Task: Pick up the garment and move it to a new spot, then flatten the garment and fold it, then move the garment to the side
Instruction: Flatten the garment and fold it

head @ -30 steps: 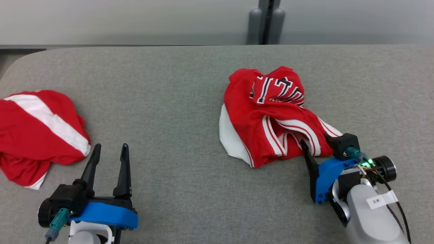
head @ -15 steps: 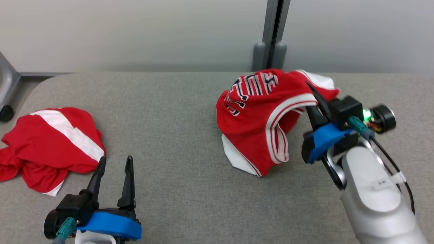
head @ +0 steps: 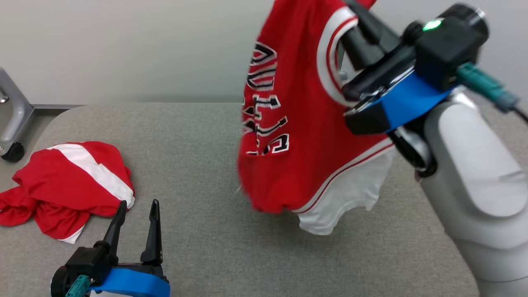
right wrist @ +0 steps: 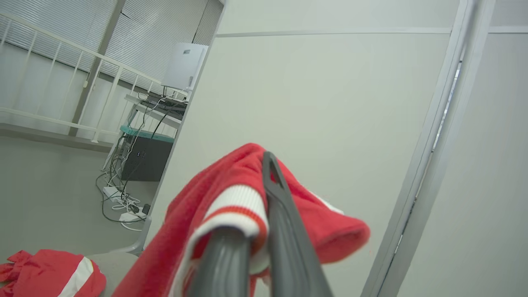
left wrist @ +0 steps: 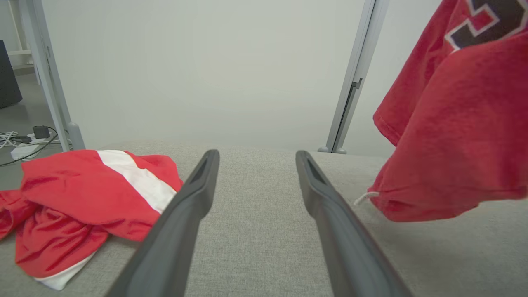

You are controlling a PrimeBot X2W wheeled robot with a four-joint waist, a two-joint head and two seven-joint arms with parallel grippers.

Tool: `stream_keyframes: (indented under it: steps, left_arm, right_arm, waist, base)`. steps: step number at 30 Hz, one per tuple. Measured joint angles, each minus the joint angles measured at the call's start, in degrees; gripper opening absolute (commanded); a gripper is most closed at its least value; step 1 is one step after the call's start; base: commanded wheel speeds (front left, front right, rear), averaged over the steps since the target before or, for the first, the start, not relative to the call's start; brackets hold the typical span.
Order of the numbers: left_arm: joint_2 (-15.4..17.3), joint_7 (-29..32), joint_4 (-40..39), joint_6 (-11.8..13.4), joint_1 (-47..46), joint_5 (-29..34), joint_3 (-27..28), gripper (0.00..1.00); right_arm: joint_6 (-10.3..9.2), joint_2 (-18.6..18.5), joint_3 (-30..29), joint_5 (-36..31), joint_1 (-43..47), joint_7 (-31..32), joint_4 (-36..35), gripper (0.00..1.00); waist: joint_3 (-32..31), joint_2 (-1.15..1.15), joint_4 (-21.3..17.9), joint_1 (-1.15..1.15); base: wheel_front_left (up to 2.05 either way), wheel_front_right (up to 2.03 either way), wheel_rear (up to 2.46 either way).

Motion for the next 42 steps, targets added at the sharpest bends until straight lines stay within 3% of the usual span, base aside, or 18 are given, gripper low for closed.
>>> stream_keyframes:
  steps: [5, 10, 17, 23, 24, 25, 26, 34, 42]
  left_arm:
    - [0.0, 0.0, -1.1, 0.0, 0.0, 0.2, 0.1, 1.00]
    - [-0.2, -0.1, -1.7, -0.3, -1.4, 0.3, -0.4, 1.00]
    - [-0.5, -0.1, -2.4, -0.6, -5.9, 0.7, -2.4, 1.00]
    - [-0.9, -0.1, -2.8, -0.8, -9.7, 0.8, -3.6, 1.00]
    - [-1.0, -0.1, -2.8, -0.8, -10.2, 0.8, -3.7, 1.00]
    - [-1.1, -0.1, -2.7, -0.8, -10.6, 0.8, -3.7, 1.00]
    - [-1.2, -0.1, -2.7, -0.8, -10.8, 0.8, -3.7, 1.00]
    - [-1.5, -0.1, -1.2, -0.9, -10.2, 1.1, -2.5, 1.00]
    - [-0.7, -0.1, -0.6, -0.9, -5.8, 1.3, -0.2, 1.00]
  right_arm:
    - [0.01, -2.4, -5.9, 1.2, -0.7, 3.6, -3.6, 0.00]
    - [0.01, -3.8, -13.8, -0.2, 5.5, 8.5, 0.0, 0.00]
    - [0.00, -5.5, -22.1, -1.8, 8.3, 6.9, 12.9, 0.00]
    - [0.00, -6.2, -24.4, -3.3, 2.5, 1.4, 23.1, 0.00]
    - [0.00, -6.1, -24.1, -3.4, 1.5, 0.8, 24.6, 0.06]
    - [0.00, -5.8, -23.7, -3.4, 0.6, 0.3, 26.2, 0.74]
    - [0.00, -5.5, -23.3, -3.1, 0.0, 0.3, 28.0, 1.00]
    - [0.00, -4.8, -17.0, 1.5, -0.2, 1.9, 36.0, 1.00]
    - [0.00, -7.3, -15.0, 6.9, 9.9, 4.7, 31.9, 1.00]
  waist:
    - [1.2, 0.00, 0.0, 0.00]
    - [4.1, 0.00, 0.0, 0.00]
    - [9.9, 0.00, 1.4, 0.02]
    - [14.6, 0.00, 4.2, 0.02]
    - [15.3, 0.00, 4.7, 0.02]
    - [15.9, 0.00, 5.1, 0.02]
    - [16.3, 0.00, 5.5, 0.02]
    - [14.1, 0.00, 5.2, 0.02]
    - [8.1, 0.00, 0.8, 0.00]
  base:
    - [0.00, 0.00, 0.00]
    - [0.00, 0.00, 0.00]
    - [0.00, 0.00, 0.00]
    - [0.00, 0.00, 0.00]
    - [0.00, 0.00, 0.00]
    - [0.00, 0.00, 0.00]
    - [0.00, 0.00, 0.00]
    - [0.00, 0.00, 0.00]
    - [0.00, 0.00, 0.00]
